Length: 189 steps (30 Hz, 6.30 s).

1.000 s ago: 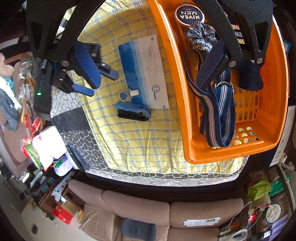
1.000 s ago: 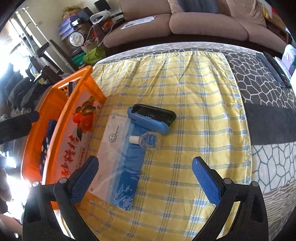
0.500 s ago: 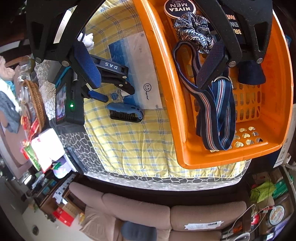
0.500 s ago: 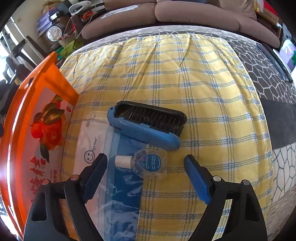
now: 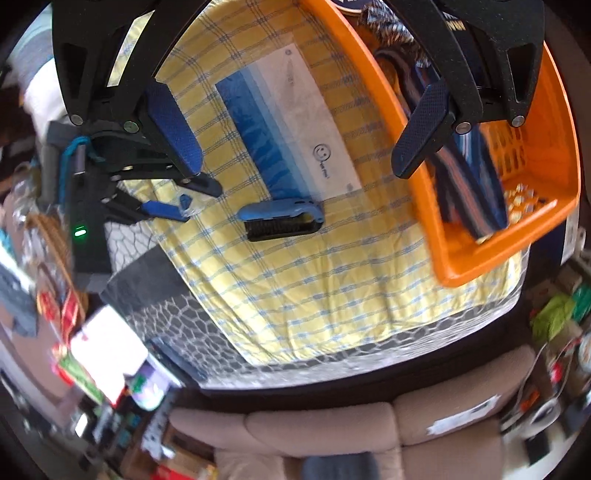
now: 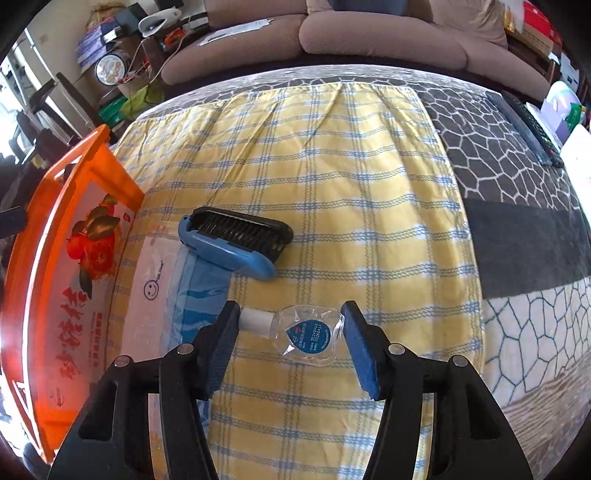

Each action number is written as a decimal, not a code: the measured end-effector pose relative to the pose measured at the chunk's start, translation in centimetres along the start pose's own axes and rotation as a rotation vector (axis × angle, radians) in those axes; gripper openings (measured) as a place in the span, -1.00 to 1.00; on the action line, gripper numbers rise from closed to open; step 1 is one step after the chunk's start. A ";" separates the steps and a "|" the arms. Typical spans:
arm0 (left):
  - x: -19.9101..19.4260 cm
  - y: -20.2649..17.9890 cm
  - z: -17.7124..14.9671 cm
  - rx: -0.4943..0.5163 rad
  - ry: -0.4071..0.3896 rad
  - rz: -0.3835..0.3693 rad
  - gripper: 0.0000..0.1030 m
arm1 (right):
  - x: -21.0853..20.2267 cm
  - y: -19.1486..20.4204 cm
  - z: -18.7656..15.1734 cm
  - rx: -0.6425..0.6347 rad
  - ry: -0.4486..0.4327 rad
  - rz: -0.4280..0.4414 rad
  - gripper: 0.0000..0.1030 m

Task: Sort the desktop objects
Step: 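Grasp the small clear bottle with the right tool while the left tool moves to the blue brush, then grasp the blue folding brush with the left tool while the right tool holds the bottle, then carry the brush and the bottle over the orange basket with both tools, then open the left tool to drop the brush while the right tool releases the bottle into the basket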

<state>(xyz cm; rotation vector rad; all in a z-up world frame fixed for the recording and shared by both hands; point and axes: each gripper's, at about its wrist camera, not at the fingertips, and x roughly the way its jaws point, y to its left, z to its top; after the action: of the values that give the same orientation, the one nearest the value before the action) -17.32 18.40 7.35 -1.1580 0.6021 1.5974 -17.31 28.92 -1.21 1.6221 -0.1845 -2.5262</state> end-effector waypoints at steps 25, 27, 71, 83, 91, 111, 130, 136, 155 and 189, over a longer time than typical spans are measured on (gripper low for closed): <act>14.6 -5.1 2.9 0.313 0.274 0.139 0.57 | -2.2 -5.8 -1.3 0.024 -0.006 0.156 0.13; 14.1 -4.8 3.1 0.310 0.264 0.137 0.25 | -2.0 -5.8 -1.4 0.027 -0.001 0.160 0.13; 11.9 -6.6 -0.4 0.138 0.179 0.066 -0.31 | -4.9 -5.3 -2.9 0.047 0.010 0.141 0.13; -0.1 -3.0 -0.2 0.034 0.029 -0.015 -0.31 | -8.8 -1.5 -1.7 0.003 -0.032 0.140 0.13; -9.1 5.2 -4.2 -0.065 -0.049 0.032 -0.31 | -11.8 6.4 0.3 -0.091 -0.078 0.179 0.13; -8.6 17.1 -16.3 -0.220 0.050 0.071 -0.31 | -3.4 26.7 -2.6 -0.345 0.100 0.275 0.13; -7.3 21.5 -10.5 -0.291 0.007 0.093 -0.31 | -1.5 28.7 2.1 -0.355 0.094 0.213 0.13; -3.5 23.3 -7.5 -0.262 0.046 0.145 -0.31 | 0.6 27.7 5.9 -0.339 0.093 0.180 0.13; -2.9 25.4 -7.3 -0.280 0.001 0.142 -0.04 | 4.3 27.1 8.1 -0.337 0.125 0.164 0.13; -8.8 26.3 -11.1 -0.402 -0.085 0.093 -0.04 | 6.9 31.3 9.7 -0.365 0.112 0.080 0.45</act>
<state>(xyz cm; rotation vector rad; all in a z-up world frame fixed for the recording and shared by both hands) -37.24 -3.81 6.38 -1.3601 0.2872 1.8937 -27.57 -2.75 2.13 1.5654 0.2075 -2.2384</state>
